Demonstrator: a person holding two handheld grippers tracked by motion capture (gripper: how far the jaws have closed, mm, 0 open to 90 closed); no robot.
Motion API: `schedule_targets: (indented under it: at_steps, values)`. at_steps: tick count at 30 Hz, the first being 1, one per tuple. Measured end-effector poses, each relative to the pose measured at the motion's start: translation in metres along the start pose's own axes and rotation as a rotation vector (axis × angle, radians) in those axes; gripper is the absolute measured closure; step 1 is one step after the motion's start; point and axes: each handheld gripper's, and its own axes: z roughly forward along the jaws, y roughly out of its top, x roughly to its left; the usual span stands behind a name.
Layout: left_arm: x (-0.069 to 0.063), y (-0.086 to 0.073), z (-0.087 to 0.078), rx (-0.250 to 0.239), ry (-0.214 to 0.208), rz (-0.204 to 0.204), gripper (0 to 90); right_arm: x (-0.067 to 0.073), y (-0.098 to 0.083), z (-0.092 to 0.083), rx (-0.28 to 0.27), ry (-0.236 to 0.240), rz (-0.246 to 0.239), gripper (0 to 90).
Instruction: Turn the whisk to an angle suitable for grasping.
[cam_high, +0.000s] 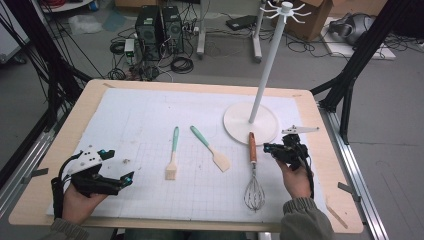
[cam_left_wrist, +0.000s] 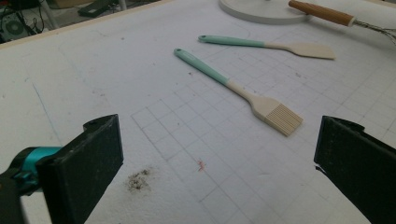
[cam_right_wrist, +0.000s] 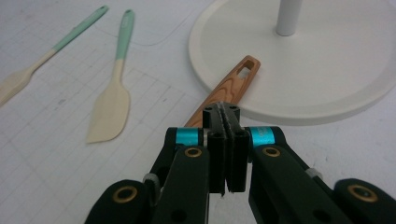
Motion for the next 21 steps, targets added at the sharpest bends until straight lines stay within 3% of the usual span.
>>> schedule_targets:
  at_steps: [6, 12, 21]
  values:
    - [0.0, 0.0, 0.001, 0.003, -0.004, 0.002, 1.7, -0.007, 0.0, 0.023, 0.078, -0.018, 0.02, 89.6]
    - [0.001, -0.001, 0.0, 0.004, -0.005, 0.0, 1.8, -0.012, 0.0, 0.038, 0.108, -0.014, 0.039, 89.6]
    - [-0.001, -0.001, -0.001, 0.003, 0.0, 0.001, 1.8, -0.015, 0.003, 0.044, 0.098, -0.032, 0.042, 89.6]
